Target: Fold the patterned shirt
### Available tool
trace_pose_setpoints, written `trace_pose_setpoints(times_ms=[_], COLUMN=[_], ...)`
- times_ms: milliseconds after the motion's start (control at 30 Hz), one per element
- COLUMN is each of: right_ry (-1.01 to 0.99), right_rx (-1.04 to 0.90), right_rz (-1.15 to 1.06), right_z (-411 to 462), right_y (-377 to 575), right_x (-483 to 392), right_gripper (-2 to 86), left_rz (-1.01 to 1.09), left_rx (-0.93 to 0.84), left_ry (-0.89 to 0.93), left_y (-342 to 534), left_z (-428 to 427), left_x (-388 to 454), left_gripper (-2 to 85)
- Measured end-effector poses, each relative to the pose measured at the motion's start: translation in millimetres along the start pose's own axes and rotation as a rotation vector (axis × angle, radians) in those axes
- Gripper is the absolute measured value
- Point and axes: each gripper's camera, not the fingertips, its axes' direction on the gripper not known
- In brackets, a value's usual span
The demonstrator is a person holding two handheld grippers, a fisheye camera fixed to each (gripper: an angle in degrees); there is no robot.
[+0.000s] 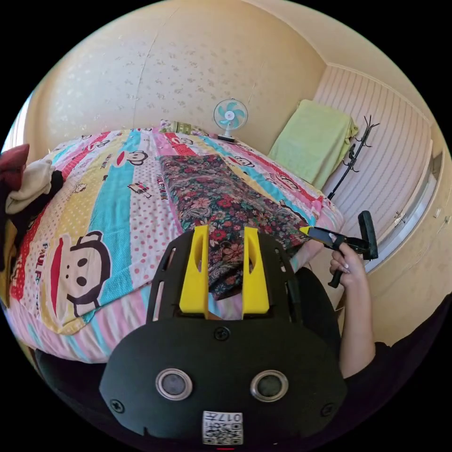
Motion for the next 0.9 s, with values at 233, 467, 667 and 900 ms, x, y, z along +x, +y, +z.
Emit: trace_pose_setpoints(times_ms=[233, 467, 667, 900], right_ry=[0.231, 0.074, 0.538, 0.340], right_rx=[-0.254, 0.145, -0.457, -0.205], right_rz=[0.090, -0.234, -0.401, -0.251], right_z=[73.4, 22.9, 224.0, 211.9], right_y=[9.1, -32.3, -25.3, -5.7], right_x=[1.5, -142.0, -143.7, -99.6], right_gripper=[3.6, 4.4, 1.3, 0.4], left_rz=[0.134, 0.052, -0.002, -0.002], left_rx=[-0.208, -0.272, -0.266, -0.007], left_ry=[0.130, 0.093, 0.187, 0.323], left_y=[4.9, 1.0, -12.2, -75.3], left_z=[48.9, 65.1, 55.5, -12.5], left_x=[-9.9, -26.8, -53.1, -82.2], left_gripper=[8.1, 6.9, 7.0, 6.4])
